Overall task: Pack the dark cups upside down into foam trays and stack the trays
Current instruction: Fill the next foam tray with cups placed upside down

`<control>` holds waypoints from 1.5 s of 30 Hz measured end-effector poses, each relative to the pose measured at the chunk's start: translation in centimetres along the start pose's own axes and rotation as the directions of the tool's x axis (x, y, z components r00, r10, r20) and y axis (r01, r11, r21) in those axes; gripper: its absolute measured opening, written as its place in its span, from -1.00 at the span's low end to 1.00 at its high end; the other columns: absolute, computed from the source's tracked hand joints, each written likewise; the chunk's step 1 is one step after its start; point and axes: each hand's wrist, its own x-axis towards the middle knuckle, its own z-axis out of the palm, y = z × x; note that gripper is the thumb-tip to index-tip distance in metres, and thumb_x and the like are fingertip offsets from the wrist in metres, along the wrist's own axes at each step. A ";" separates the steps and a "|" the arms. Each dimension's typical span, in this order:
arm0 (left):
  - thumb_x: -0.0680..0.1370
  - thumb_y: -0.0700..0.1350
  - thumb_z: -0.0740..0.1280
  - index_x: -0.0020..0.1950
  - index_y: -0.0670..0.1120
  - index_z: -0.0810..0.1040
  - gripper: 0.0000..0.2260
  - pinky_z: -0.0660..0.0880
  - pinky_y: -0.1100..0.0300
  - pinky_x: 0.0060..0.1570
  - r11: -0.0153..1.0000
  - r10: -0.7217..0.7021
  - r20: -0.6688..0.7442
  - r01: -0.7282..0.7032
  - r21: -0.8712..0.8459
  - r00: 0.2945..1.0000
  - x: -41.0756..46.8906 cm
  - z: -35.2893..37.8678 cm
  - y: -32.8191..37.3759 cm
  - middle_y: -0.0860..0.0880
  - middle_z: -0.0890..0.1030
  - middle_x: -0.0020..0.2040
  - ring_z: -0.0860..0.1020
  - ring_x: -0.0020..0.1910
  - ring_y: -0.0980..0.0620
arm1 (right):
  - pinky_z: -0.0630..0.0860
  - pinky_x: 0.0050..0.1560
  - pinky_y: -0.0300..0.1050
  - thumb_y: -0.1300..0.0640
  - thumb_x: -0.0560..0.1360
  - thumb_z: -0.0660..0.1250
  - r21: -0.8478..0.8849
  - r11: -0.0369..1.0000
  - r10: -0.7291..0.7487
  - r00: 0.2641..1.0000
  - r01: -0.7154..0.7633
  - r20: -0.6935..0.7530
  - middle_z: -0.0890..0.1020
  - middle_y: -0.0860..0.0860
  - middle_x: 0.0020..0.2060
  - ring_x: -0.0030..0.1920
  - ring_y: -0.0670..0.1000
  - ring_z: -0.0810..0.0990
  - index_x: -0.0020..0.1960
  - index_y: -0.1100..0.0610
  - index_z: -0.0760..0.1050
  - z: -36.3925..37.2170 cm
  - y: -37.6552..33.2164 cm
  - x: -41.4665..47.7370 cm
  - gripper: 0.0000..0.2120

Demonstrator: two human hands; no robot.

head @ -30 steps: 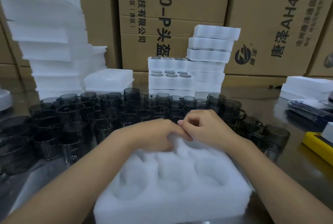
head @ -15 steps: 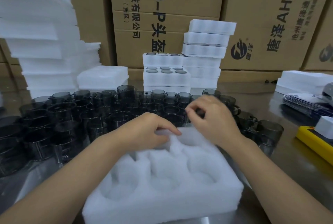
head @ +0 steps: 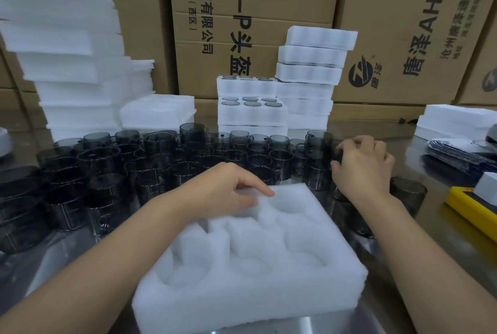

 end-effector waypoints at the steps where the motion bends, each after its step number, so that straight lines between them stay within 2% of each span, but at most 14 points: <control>1: 0.52 -0.08 0.32 -0.10 0.49 0.55 -0.62 0.48 -0.07 0.16 1.000 -0.005 -0.001 0.005 -0.001 1.000 0.0 0.0 0.0 0.03 0.54 -0.05 0.46 -0.09 0.08 | 0.19 0.30 0.06 0.06 0.55 0.29 0.012 1.000 -0.002 1.000 0.003 -0.011 0.34 0.12 0.32 0.32 0.17 0.25 0.25 0.13 0.47 0.0 0.1 0.1 -0.70; 3: 0.53 -0.08 0.33 -0.10 0.49 0.56 -0.63 0.47 -0.09 0.20 1.000 -0.007 -0.003 0.007 0.001 1.000 0.1 0.1 -0.1 0.01 0.60 -0.02 0.45 -0.08 0.09 | 0.25 0.27 0.08 0.08 0.55 0.31 0.069 0.997 -0.019 0.998 0.023 -0.059 0.37 0.13 0.31 0.30 0.18 0.30 0.22 0.18 0.48 0.0 0.1 0.1 -0.71; 6: 0.54 -0.07 0.33 -0.07 0.48 0.55 -0.65 0.49 0.02 0.21 1.000 -0.001 0.006 0.001 -0.002 1.000 0.1 0.0 -0.3 0.09 0.60 -0.01 0.48 -0.07 0.14 | 0.36 0.15 -0.03 0.09 0.54 0.33 0.363 0.925 -0.051 0.981 0.116 -0.185 0.39 0.09 0.33 0.22 0.14 0.44 0.13 0.16 0.48 -0.7 -0.7 0.0 -0.78; 9: 0.53 -0.05 0.37 -0.01 0.46 0.55 -0.67 0.43 0.49 -0.03 0.999 0.042 0.005 -0.042 -0.001 0.999 -0.3 -0.6 0.0 0.40 0.58 0.05 0.52 -0.02 0.44 | 0.35 0.09 -0.36 0.03 0.51 0.38 0.624 0.755 -0.073 0.971 0.203 -0.228 0.42 -0.04 0.32 0.09 -0.28 0.46 -0.04 0.03 0.47 -1.6 -2.1 -0.7 -0.88; 11: 0.50 -0.06 0.41 0.03 0.41 0.53 -0.68 0.36 0.56 -0.11 0.996 0.087 -0.049 -0.085 0.034 0.995 -0.5 -1.3 0.1 0.37 0.59 0.02 0.50 0.00 0.43 | 0.26 0.03 -0.58 0.04 0.47 0.42 0.736 0.640 -0.114 0.974 0.223 -0.196 0.41 -0.09 0.29 0.05 -0.41 0.40 -0.12 0.02 0.51 -1.8 -3.1 -1.5 -0.89; 16: 0.47 -0.01 0.41 -0.13 0.15 0.65 -0.95 0.30 0.41 -0.41 0.980 0.007 -0.153 0.023 0.196 0.988 -1.1 -2.9 0.8 0.20 0.51 -0.46 0.43 -0.45 0.24 | 0.35 0.32 -0.08 0.02 0.36 0.51 0.891 0.433 -0.193 0.980 0.135 -0.054 0.41 -0.16 0.31 0.33 -0.21 0.38 -0.29 -0.02 0.55 -2.0 -4.4 -3.0 -0.85; 18: 0.50 0.05 0.36 -0.25 0.09 0.65 -0.85 0.28 0.38 -0.48 0.960 -0.073 -0.207 0.126 0.252 0.976 -1.4 -3.4 0.8 0.19 0.49 -0.55 0.42 -0.56 0.24 | 0.33 0.38 0.05 -0.03 0.29 0.52 0.934 0.353 -0.195 0.981 0.058 0.012 0.49 -0.12 0.30 0.33 -0.24 0.40 -0.34 0.02 0.57 -2.1 -4.6 -3.2 -0.82; 21: 0.54 0.12 0.29 -0.28 0.07 0.61 -0.75 0.37 0.28 -0.37 0.937 -0.227 -0.129 0.253 0.241 0.965 -2.0 -4.2 0.5 0.11 0.59 -0.52 0.50 -0.56 0.23 | 0.43 0.29 0.17 -0.08 0.20 0.54 0.977 0.204 -0.234 0.966 -0.061 0.109 0.64 -0.04 0.14 0.21 -0.09 0.57 -0.37 0.09 0.54 -2.4 -4.9 -3.3 -0.72; 23: 0.56 0.11 0.28 -0.27 0.08 0.61 -0.75 0.41 0.27 -0.28 0.944 -0.275 -0.045 0.278 0.175 0.960 -2.2 -4.2 0.4 0.09 0.65 -0.42 0.61 -0.43 0.20 | 0.55 0.13 0.13 -0.09 0.14 0.61 0.986 0.124 -0.258 0.956 -0.109 0.139 0.70 0.06 -0.06 -0.03 0.00 0.67 -0.34 0.10 0.49 -2.7 -4.9 -3.2 -0.63; 27: 0.55 0.06 0.32 -0.11 0.06 0.67 -0.83 0.41 0.44 -0.41 0.971 -0.237 -0.010 0.238 0.028 0.971 -1.5 -2.9 0.6 0.09 0.68 -0.36 0.66 -0.34 0.17 | 0.54 -0.34 -0.18 -0.15 0.07 0.63 0.976 0.102 -0.304 0.929 -0.190 0.212 0.63 0.05 -0.11 -0.26 -0.05 0.65 -0.03 0.03 0.48 -3.5 -4.7 -3.1 -0.42; 31: 0.54 0.06 0.32 -0.16 0.08 0.67 -0.84 0.35 0.47 -0.45 0.985 -0.168 -0.112 0.171 0.021 0.979 -1.2 -1.9 0.7 0.06 0.63 -0.45 0.57 -0.48 0.21 | 0.49 -0.46 -0.16 -0.16 0.12 0.51 0.961 0.156 -0.393 0.878 -0.228 0.272 0.62 0.13 -0.05 -0.31 0.09 0.58 0.14 0.00 0.45 -3.6 -4.7 -3.3 -0.36; 35: 0.55 -0.01 0.33 0.00 0.12 0.61 -0.91 0.42 0.37 -0.46 0.950 -0.154 -0.323 0.051 -0.308 0.934 -0.7 -0.8 1.7 -0.01 0.61 -0.49 0.51 -0.53 0.14 | 0.52 -0.40 -0.17 -0.18 0.13 0.49 0.960 0.157 -0.407 0.870 -0.233 0.278 0.63 0.11 -0.13 -0.34 0.04 0.57 0.08 0.04 0.55 -3.2 -5.0 -3.6 -0.42; 39: 0.59 -0.01 0.26 0.02 0.10 0.58 -0.89 0.56 0.24 -0.37 0.746 -0.157 -0.199 -0.015 -0.666 0.967 -0.7 0.3 3.1 -0.10 0.70 -0.25 0.67 -0.31 -0.01 | 0.61 -0.22 -0.10 -0.05 0.11 0.53 0.946 -0.005 -0.385 0.873 -0.325 0.298 0.62 0.10 0.03 -0.22 0.06 0.67 0.22 0.08 0.46 -2.7 -4.9 -3.4 -0.29; 45: 0.54 -0.23 0.35 0.11 -0.05 0.61 -0.82 0.58 0.27 -0.16 0.632 -0.126 -0.128 -0.020 -0.775 0.984 -0.5 0.4 1.8 -0.12 0.69 -0.04 0.67 -0.11 0.03 | 0.64 -0.07 -0.02 0.14 0.14 0.53 0.942 0.020 -0.449 0.839 -0.335 0.308 0.61 0.10 0.12 -0.10 0.14 0.70 0.25 0.06 0.46 -2.1 -4.5 -3.3 -0.32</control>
